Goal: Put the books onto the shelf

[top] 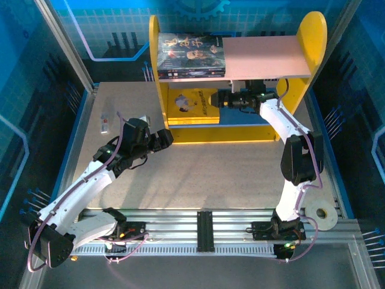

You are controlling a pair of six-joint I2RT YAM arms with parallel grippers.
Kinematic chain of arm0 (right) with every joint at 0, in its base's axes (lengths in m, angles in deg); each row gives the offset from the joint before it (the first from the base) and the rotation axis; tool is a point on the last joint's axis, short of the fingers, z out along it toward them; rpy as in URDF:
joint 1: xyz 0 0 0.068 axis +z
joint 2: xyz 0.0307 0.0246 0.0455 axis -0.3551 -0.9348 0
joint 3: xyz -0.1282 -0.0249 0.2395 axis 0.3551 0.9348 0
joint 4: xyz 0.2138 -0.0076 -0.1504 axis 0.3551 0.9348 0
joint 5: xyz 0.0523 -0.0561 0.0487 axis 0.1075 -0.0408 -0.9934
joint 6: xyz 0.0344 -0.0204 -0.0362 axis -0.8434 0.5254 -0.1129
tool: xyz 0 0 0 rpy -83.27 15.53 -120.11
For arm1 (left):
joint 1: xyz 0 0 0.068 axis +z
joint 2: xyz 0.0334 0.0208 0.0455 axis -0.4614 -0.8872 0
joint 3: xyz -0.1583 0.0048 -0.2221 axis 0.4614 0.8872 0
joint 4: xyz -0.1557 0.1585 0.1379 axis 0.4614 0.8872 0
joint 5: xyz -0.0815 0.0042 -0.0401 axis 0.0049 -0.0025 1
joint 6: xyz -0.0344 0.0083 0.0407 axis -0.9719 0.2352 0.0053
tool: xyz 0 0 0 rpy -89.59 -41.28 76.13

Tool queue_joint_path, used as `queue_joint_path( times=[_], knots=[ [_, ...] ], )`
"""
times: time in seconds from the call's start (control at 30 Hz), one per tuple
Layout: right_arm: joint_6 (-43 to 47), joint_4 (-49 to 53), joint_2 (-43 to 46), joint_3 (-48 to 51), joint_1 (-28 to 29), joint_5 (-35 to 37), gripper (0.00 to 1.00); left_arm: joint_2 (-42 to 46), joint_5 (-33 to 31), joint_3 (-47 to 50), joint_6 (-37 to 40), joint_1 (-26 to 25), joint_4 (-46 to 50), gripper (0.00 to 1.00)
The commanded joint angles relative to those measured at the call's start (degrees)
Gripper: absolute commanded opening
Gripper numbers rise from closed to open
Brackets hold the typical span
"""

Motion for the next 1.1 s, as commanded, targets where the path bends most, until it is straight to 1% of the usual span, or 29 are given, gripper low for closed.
queue_joint_path(
  times=[0.0, 0.3, 0.53, 0.73, 0.9, 1.07],
  knots=[
    [1.4, 1.7, 0.5, -1.1, 1.3, -2.2, 0.74, 0.6, -0.7, -0.1, 0.5, 0.6, 0.5, 0.84],
    [1.7, 1.4, 1.6, 0.6, 1.7, -2.3, 0.74, 0.0, -0.5, -0.4, 0.8, 0.6, 0.2, 0.84],
    [1.8, 2.5, -0.8, -2.5, 1.7, -2.2, 0.73, -0.8, -0.2, -0.8, 0.8, 0.6, -0.1, 0.84],
    [2.7, 3.2, -0.8, -3.3, 2.0, -2.5, 0.74, -0.6, -0.3, -0.7, 0.7, 0.6, -0.2, 0.84],
    [3.4, 4.6, -2.6, -5.8, 2.4, -3.8, 0.73, -0.9, 0.0, -0.7, 0.6, 0.6, -0.4, 0.84],
    [4.3, 4.7, -1.0, -3.8, 3.2, -3.9, 0.71, -0.4, -0.2, -0.3, 0.4, 0.6, -0.5, 0.84]
  ],
)
